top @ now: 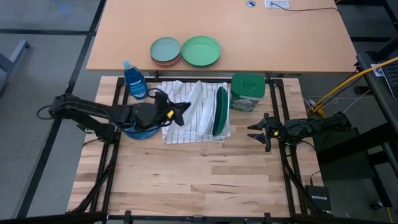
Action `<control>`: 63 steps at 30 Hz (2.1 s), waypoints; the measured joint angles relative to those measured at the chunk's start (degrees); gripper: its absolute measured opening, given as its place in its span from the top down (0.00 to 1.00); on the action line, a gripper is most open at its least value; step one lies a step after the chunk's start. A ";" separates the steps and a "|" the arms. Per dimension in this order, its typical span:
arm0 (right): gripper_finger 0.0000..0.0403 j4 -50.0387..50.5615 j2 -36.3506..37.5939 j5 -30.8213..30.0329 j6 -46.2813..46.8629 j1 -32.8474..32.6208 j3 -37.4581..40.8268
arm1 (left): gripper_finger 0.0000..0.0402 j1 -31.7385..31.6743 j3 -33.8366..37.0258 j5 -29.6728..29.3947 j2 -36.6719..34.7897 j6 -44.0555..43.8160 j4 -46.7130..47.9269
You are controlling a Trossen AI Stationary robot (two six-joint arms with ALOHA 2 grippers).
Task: Sort dishes
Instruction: Put the white plate into the dish rack, then put the blue patterned plate into the dish rack
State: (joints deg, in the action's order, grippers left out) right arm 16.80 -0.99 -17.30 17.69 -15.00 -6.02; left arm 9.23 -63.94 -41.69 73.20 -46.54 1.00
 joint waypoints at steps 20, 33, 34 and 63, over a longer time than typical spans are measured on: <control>0.54 0.02 0.00 0.00 0.00 0.02 0.00 | 1.00 -2.32 0.00 0.50 10.91 -9.00 2.53; 0.54 -0.07 0.02 -0.01 0.00 0.02 0.00 | 0.95 -3.70 0.00 0.78 12.62 -12.20 7.56; 0.54 -0.07 0.02 0.00 0.00 0.01 0.00 | 0.94 -3.73 0.00 0.62 12.62 -11.57 7.58; 0.54 -0.17 0.00 0.00 0.00 0.02 0.00 | 0.77 -3.12 -0.02 18.69 3.07 4.28 13.36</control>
State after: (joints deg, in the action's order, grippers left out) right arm 16.62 -0.99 -17.30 17.69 -14.99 -6.02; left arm 6.11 -63.96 -23.00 76.27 -42.27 14.36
